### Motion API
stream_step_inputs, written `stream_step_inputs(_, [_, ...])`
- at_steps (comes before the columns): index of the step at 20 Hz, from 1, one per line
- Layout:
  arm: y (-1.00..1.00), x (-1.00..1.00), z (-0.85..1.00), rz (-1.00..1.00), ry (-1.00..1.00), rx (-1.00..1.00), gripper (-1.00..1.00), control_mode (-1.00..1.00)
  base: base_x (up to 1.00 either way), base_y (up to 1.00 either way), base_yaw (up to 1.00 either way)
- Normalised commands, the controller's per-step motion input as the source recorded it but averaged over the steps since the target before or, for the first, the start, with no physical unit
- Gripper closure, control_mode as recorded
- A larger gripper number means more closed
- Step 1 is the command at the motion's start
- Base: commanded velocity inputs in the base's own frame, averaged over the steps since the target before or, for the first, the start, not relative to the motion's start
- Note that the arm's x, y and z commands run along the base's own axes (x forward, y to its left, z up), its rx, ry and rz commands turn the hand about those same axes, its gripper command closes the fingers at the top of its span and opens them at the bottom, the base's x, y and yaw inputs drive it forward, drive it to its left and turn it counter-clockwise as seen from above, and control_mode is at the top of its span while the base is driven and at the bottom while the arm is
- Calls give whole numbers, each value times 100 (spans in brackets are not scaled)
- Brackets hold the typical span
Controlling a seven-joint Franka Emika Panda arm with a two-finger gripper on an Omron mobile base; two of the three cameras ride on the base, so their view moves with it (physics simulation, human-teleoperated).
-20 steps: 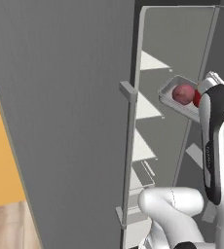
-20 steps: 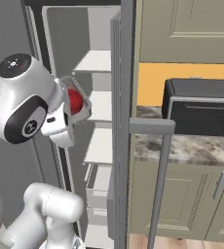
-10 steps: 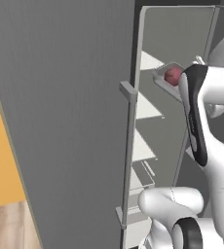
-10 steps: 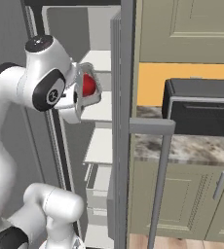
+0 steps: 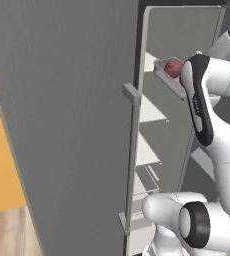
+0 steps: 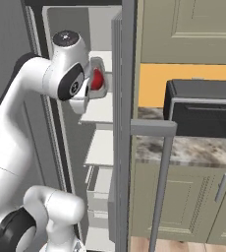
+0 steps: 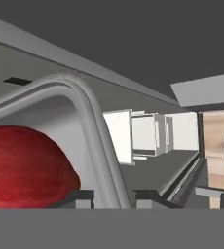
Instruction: Take the onion and onion out of the freezer and place them in the tupperware container on the counter. Then put the tupperware containing the vegetables back in the freezer.
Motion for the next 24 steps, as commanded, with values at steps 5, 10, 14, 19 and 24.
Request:
stream_step_inputs(5, [1, 71, 6, -2, 0, 8, 100, -100, 0, 0, 0])
stream_step_inputs(10, [6, 50, 2, -1, -2, 5, 100, -100, 0, 0, 0])
stream_step_inputs(14, [14, 50, 1, 0, -6, 4, 100, -100, 0, 0, 0])
stream_step_inputs(19, [9, 53, 5, 0, -7, 3, 100, -100, 0, 0, 0])
stream_step_inputs(24, [4, 54, 7, 0, -3, 2, 100, -100, 0, 0, 0])
